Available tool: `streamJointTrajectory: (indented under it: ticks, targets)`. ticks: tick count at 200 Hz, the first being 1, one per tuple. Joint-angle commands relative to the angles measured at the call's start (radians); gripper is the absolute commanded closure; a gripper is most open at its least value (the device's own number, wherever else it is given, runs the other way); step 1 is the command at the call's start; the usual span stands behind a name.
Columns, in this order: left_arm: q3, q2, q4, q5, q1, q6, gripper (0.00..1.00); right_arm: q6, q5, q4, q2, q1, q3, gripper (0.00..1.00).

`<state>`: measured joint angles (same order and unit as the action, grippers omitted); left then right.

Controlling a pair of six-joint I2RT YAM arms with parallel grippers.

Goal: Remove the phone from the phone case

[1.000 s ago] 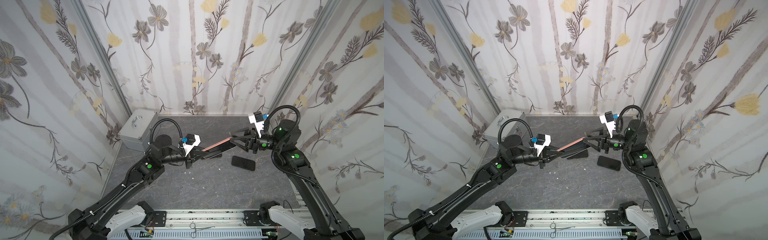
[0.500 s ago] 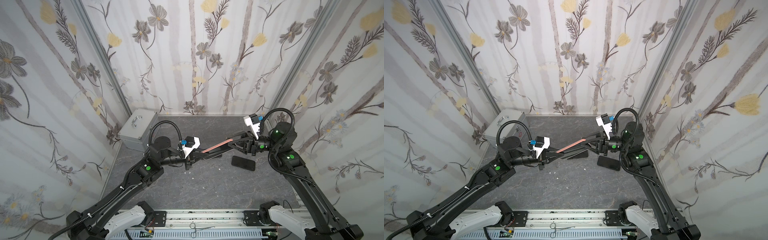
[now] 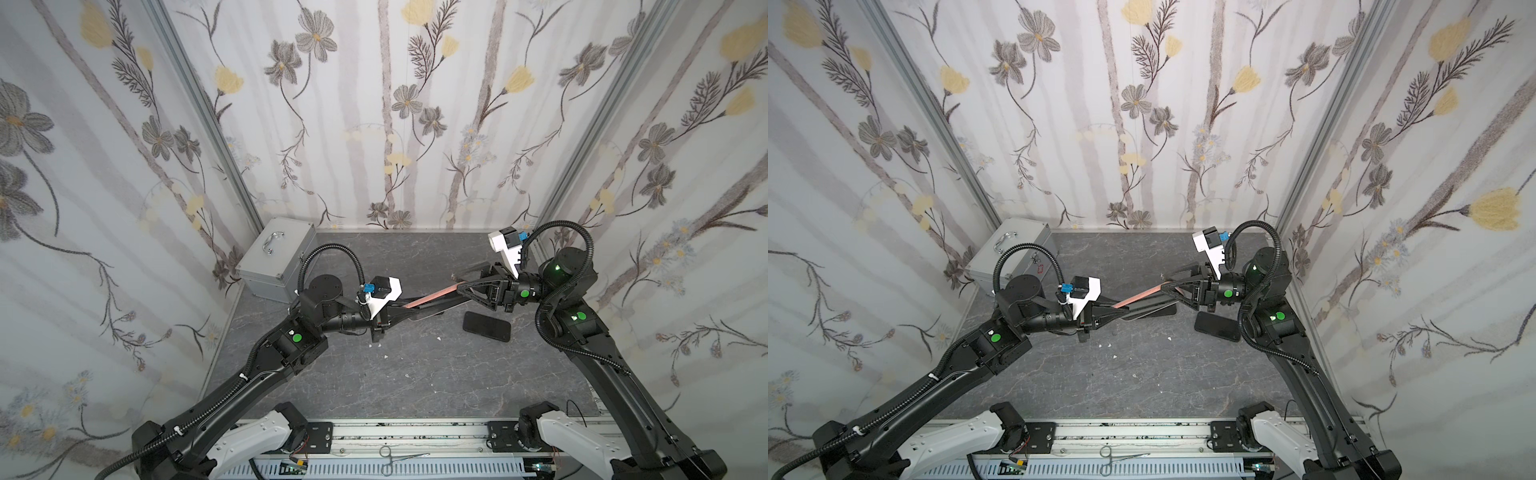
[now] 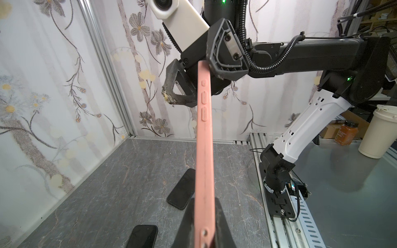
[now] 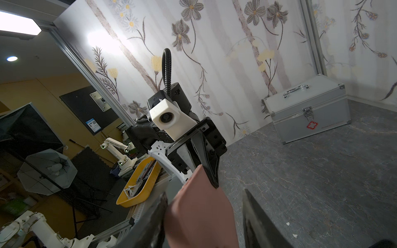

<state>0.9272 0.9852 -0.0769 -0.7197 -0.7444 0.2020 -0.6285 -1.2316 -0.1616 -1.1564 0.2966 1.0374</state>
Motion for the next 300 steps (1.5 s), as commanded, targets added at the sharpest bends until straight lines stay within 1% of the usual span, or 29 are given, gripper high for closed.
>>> streamJointTrajectory:
  ticks: [1,29,51,69,90,103,127,136,146,161,177,193,210,225,300]
  targets:
    - [0.000,-0.005,-0.055,-0.018,0.000,0.016,1.00,-0.023,0.010,-0.054,0.000,0.002,-0.003,0.45]
    - [-0.001,-0.011,-0.057,-0.013,-0.001,0.019,1.00,-0.026,0.011,-0.052,0.003,0.004,-0.005,0.49]
    - [0.002,-0.010,-0.062,-0.016,-0.001,0.019,1.00,-0.026,0.012,-0.052,-0.002,0.004,-0.013,0.49]
    - [0.005,-0.007,-0.083,-0.028,-0.002,0.001,1.00,-0.025,0.011,-0.057,0.001,0.006,-0.017,0.41]
    - [-0.022,-0.019,-0.158,-0.036,-0.003,-0.040,1.00,-0.026,0.010,-0.061,0.004,0.006,-0.016,0.39]
    - [-0.034,-0.022,-0.177,-0.041,-0.003,-0.052,1.00,-0.025,0.011,-0.061,0.006,0.006,-0.016,0.40]
    - [-0.040,-0.020,-0.186,-0.037,-0.003,-0.054,1.00,-0.031,0.010,-0.067,0.004,0.005,-0.017,0.45]
    - [-0.040,-0.019,-0.190,-0.040,-0.003,-0.058,1.00,-0.031,0.007,-0.067,0.004,0.007,-0.016,0.45]
    - [-0.038,-0.017,-0.192,-0.040,-0.003,-0.062,1.00,-0.031,0.006,-0.064,0.004,0.007,-0.014,0.43]
    - [-0.034,-0.017,-0.197,-0.042,-0.003,-0.070,1.00,-0.031,0.001,-0.066,0.004,0.007,-0.014,0.36]
    - [-0.037,-0.017,-0.203,-0.043,-0.003,-0.072,1.00,-0.031,0.001,-0.070,0.004,0.008,-0.016,0.35]
    - [-0.040,-0.016,-0.207,-0.039,-0.004,-0.070,1.00,-0.031,0.001,-0.072,0.001,0.008,-0.015,0.37]
    - [-0.037,-0.010,-0.210,-0.042,-0.003,-0.072,1.00,-0.033,0.000,-0.074,0.001,0.008,-0.013,0.41]
    - [-0.037,-0.008,-0.212,-0.045,-0.004,-0.075,1.00,-0.035,0.000,-0.075,0.003,0.010,-0.012,0.42]
    - [-0.052,-0.023,-0.212,-0.025,-0.004,-0.054,1.00,-0.050,0.015,-0.078,-0.002,0.023,-0.023,0.56]
